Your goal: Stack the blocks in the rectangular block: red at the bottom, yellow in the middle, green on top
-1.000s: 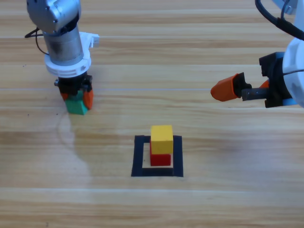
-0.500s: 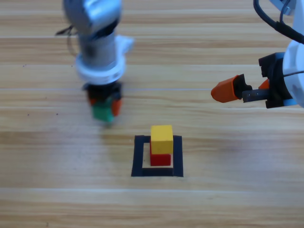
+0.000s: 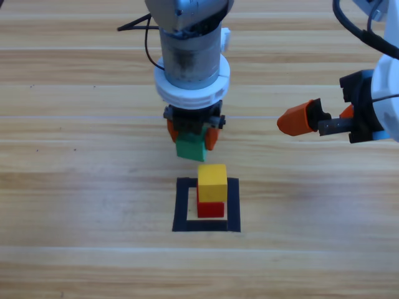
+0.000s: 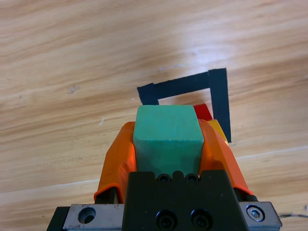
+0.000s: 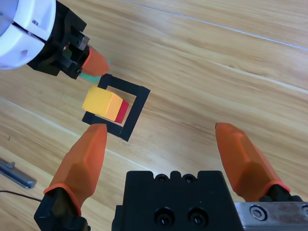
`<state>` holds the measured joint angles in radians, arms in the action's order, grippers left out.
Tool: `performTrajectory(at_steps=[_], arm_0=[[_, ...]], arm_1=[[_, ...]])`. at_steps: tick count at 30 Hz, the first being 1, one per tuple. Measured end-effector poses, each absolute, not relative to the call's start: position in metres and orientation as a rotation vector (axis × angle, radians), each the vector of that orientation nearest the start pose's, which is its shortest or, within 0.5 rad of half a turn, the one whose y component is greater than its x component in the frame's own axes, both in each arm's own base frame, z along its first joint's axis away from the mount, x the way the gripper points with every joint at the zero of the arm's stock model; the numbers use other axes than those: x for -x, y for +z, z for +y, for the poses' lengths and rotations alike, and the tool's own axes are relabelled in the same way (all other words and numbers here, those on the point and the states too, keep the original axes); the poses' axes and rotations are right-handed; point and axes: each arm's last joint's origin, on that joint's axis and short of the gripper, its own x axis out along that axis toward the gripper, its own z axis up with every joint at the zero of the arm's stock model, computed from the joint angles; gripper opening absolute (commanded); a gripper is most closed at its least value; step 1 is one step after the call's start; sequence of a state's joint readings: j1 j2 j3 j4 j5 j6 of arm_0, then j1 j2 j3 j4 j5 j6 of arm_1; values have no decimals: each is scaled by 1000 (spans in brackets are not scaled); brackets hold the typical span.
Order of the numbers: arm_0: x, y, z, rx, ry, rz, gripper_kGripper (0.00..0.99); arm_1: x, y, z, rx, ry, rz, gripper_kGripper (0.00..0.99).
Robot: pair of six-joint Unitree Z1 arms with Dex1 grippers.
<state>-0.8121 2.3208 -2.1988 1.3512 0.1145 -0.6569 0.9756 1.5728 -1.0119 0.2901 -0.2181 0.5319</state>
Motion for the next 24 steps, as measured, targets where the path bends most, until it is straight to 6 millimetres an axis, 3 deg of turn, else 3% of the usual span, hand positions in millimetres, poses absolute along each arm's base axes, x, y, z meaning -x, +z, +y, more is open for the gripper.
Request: performTrajectory(at_steps=[6,15,24], arm_0=[[-328,276,-337,-95,-55,1413,0],[-317,299,-326,44,61,1408,0],[-309,294,-321,100,107,1469,0]], arm_1=[[-173,297,237,9,493,871,990],[-173,297,237,13,495,870,990],[-173,297,237,16,496,869,990]])
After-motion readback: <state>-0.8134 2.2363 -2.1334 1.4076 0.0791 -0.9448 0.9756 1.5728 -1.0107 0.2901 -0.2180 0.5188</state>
